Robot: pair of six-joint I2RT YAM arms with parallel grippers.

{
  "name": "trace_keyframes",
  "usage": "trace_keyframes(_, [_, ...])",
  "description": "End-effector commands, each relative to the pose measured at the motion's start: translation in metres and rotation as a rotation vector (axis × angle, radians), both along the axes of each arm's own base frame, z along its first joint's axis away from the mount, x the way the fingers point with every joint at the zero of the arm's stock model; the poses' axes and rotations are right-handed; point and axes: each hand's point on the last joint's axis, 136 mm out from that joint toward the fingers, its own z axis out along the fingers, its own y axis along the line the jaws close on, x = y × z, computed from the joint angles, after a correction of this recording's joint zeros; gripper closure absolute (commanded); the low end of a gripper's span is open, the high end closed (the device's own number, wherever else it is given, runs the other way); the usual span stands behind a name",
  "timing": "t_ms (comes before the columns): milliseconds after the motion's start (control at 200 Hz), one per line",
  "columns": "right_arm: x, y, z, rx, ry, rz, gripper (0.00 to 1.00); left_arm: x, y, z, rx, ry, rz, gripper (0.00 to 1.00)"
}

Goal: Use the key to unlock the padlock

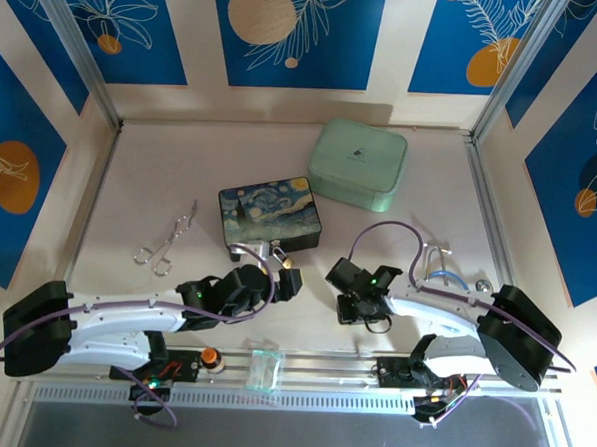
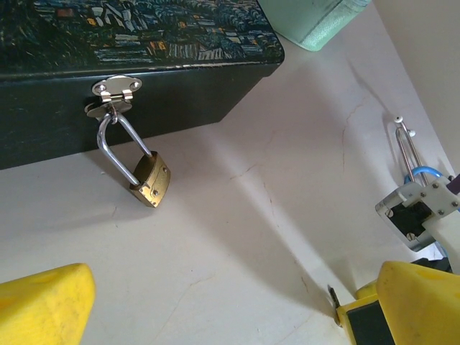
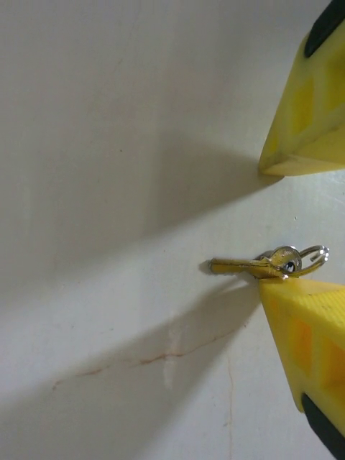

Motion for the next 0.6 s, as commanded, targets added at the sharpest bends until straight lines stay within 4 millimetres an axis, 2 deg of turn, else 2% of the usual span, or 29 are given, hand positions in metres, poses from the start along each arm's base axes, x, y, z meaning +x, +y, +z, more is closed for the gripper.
trace_keyframes(0, [0.002,0.019,0.001,0.053,0.007,0.005,0.63,0.003,0.001,0.003,-0.015,-0.017,0.028,0.00])
trace_keyframes(125, [0.001,0.024,-0.002,0.046,0.006,0.022,0.64,0.002,0.001,0.001,-0.012,-0.015,0.029,0.01])
trace_keyframes(335, [-0.008,0.033,-0.012,0.045,0.062,0.030,0.78,0.003,0.003,-0.004,-0.009,-0.007,0.038,0.00])
trace_keyframes(500, [-0.019,0.028,-0.023,0.040,0.105,-0.006,0.85,0.003,0.007,-0.009,-0.012,-0.003,0.057,0.01])
trace_keyframes(595, [-0.022,0.023,-0.024,0.042,0.101,-0.013,0.92,0.002,0.009,-0.009,-0.013,-0.003,0.060,0.00])
